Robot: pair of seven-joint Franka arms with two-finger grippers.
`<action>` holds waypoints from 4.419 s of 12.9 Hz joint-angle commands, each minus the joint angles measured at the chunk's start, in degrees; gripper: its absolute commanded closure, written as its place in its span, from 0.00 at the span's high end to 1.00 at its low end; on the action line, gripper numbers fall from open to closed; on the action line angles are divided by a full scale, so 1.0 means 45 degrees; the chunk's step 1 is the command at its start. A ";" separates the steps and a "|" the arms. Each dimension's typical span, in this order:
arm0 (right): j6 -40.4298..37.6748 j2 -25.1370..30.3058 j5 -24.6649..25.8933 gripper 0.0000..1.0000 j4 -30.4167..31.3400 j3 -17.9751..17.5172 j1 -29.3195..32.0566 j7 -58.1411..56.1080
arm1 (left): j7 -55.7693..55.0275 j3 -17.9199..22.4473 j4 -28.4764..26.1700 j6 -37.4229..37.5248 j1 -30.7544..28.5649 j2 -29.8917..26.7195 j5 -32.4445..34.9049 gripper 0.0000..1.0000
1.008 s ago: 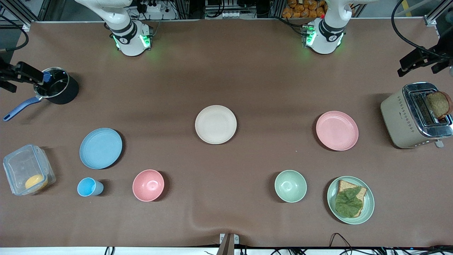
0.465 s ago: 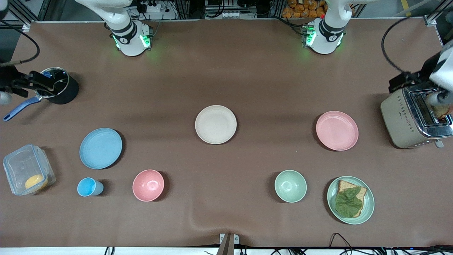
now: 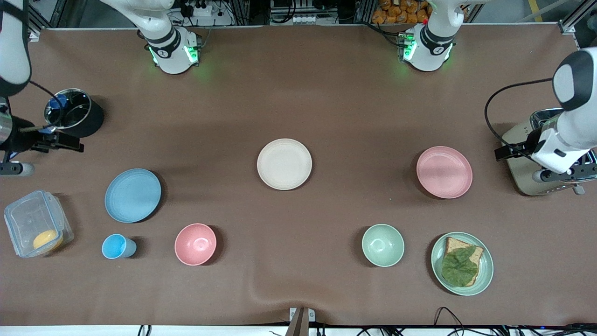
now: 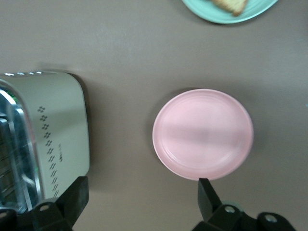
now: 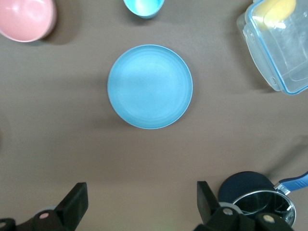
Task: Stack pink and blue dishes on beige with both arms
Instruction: 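Grip the pink plate with the left gripper while the right gripper grips the blue plate, then carry the pink plate onto the beige plate with the left gripper, then carry the blue plate toward the stack with the right gripper while the left gripper withdraws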
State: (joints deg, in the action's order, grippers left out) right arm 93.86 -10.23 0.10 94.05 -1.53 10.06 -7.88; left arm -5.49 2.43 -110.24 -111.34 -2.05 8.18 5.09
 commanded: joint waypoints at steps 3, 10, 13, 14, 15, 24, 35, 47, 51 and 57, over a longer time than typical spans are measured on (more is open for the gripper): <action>0.0701 -0.0927 0.0056 1.00 -0.0139 -0.0188 0.0225 -0.0142 | 0.0673 -0.0110 -0.1831 -0.1957 -0.0733 0.0990 -0.0017 1.00; 0.3259 -0.4325 0.0134 1.00 -0.0139 -0.0188 0.0615 -0.0513 | 0.1280 -0.0129 -0.1147 -0.1996 -0.1458 0.4001 -0.1286 0.83; 0.4139 -0.5380 0.0134 1.00 -0.0159 -0.0188 0.1182 -0.1506 | 0.1299 -0.0129 -0.0913 -0.1996 -0.1496 0.4645 -0.1892 0.69; 0.4470 -0.5712 0.0134 1.00 -0.0159 -0.0188 0.1356 -0.1568 | 0.1318 -0.0129 -0.0913 -0.1996 -0.1497 0.4666 -0.1912 0.63; 0.4744 -0.5947 0.0134 1.00 -0.0159 -0.0188 0.1474 -0.1607 | 0.1319 -0.0129 -0.0913 -0.1996 -0.1497 0.4667 -0.1912 0.55; 0.5860 -0.7043 0.0095 0.70 -0.0139 -0.0188 0.1592 -0.1607 | 0.2017 -0.0498 -0.0737 -0.1802 -0.1437 0.4687 -0.2419 0.00; 0.5434 -0.6947 -0.0042 0.00 -0.0255 -0.0285 0.1534 -0.1588 | -0.4300 -0.6028 0.3324 0.1891 0.0177 0.4763 -0.3745 0.00; 0.0708 -0.4623 -0.2205 0.00 -0.1076 -0.1125 0.1241 -0.1568 | -0.7860 -0.6008 0.3423 -0.2892 0.4732 0.6813 -0.4002 0.00; -0.0680 -0.4465 -0.4041 0.00 -0.1057 -0.1203 0.0910 -0.1705 | -0.8349 -0.5891 0.3482 -0.3676 0.5281 0.7303 -0.3885 0.00; -0.1053 -0.4426 -0.4514 0.00 -0.0881 -0.1203 -0.1041 -0.1568 | -0.8291 -0.5872 0.3521 -0.3969 0.5164 0.7771 -0.3845 0.00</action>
State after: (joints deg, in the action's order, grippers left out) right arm 89.84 -31.42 -18.87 89.02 -7.29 7.66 -14.99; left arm -42.48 -24.25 -95.74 -128.73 20.98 41.65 -11.46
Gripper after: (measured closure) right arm 0.943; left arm 0.952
